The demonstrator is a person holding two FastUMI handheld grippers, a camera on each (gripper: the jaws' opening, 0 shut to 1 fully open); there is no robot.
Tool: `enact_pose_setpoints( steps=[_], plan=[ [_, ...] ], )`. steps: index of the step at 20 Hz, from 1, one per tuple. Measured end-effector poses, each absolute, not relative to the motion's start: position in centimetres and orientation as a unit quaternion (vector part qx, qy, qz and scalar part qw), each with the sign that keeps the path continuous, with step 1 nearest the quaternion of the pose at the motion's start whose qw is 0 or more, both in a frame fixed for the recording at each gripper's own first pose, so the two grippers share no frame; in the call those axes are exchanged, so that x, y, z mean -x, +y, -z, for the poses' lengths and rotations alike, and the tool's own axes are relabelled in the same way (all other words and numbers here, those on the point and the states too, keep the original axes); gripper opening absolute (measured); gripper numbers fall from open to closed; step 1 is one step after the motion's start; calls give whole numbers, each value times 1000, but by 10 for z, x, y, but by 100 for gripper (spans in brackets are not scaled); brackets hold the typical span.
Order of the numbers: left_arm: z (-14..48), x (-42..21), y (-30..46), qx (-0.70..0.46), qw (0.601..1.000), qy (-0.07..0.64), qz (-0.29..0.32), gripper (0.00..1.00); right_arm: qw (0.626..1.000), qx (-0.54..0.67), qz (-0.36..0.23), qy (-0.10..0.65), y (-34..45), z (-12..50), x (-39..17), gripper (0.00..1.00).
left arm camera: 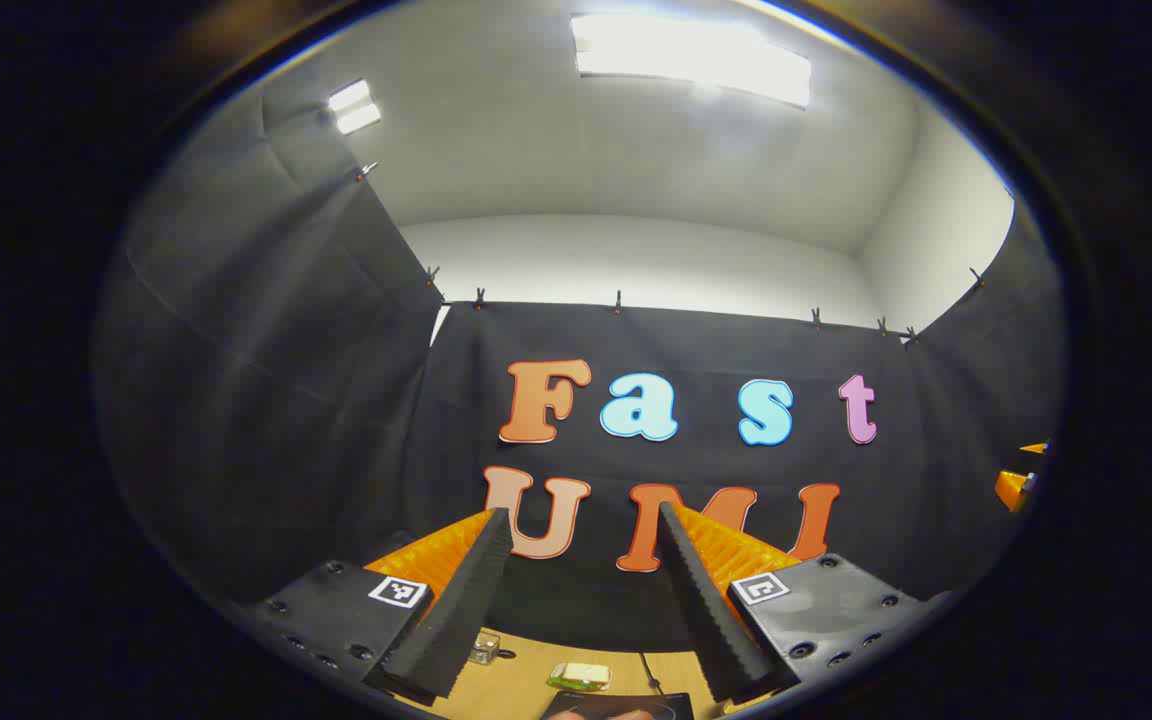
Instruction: First push the handle of the pot to place it horizontally, then grasp the pot with both hands and set it on the induction cooktop.
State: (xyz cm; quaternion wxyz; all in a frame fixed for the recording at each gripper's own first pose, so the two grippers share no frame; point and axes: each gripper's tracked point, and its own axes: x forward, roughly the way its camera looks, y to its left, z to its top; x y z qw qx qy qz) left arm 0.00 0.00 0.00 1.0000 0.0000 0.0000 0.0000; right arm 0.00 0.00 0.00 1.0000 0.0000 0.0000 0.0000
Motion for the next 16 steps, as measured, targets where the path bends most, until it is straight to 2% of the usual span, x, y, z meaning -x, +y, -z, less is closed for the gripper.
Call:
enact_pose_setpoints(
  steps=[3,5,7,8,9,16],
  plan=[
    [3,2,-3,1,1000,-1,4,97,1000,12,3,15,1,17,-6,92],
    [9,1,-7,-7,1000,3,8,92,1000,5,-1,25,4,25,-8,92],
    [17,1,-13,-12,1000,12,12,95,1000,-5,-7,30,7,25,-5,92],
    [20,0,-13,-13,1000,14,12,92,999,-7,-8,31,7,25,-6,92],
    [22,-1,-15,-11,1000,16,13,97,999,-8,-10,33,8,26,-6,92],
    [46,-8,-20,-8,999,41,22,95,998,-18,-39,49,19,39,3,93]
  ],
)
